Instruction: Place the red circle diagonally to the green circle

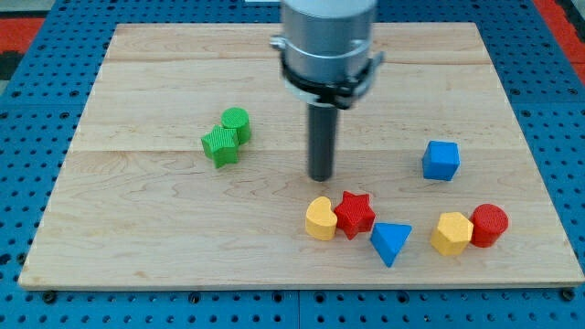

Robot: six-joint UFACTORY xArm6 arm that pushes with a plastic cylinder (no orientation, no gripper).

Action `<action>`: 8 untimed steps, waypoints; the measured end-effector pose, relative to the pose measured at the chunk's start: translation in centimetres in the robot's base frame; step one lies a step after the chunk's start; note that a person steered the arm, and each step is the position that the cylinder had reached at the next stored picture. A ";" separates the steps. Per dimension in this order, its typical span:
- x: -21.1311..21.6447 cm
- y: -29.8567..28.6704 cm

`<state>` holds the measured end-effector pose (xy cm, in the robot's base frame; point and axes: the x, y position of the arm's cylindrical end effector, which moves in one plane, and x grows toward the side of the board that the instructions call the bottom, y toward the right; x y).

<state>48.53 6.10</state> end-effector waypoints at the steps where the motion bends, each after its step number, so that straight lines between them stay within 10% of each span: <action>1: 0.0 8.9; 5: 8.7 25.2; 8: 5.7 9.7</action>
<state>54.25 15.75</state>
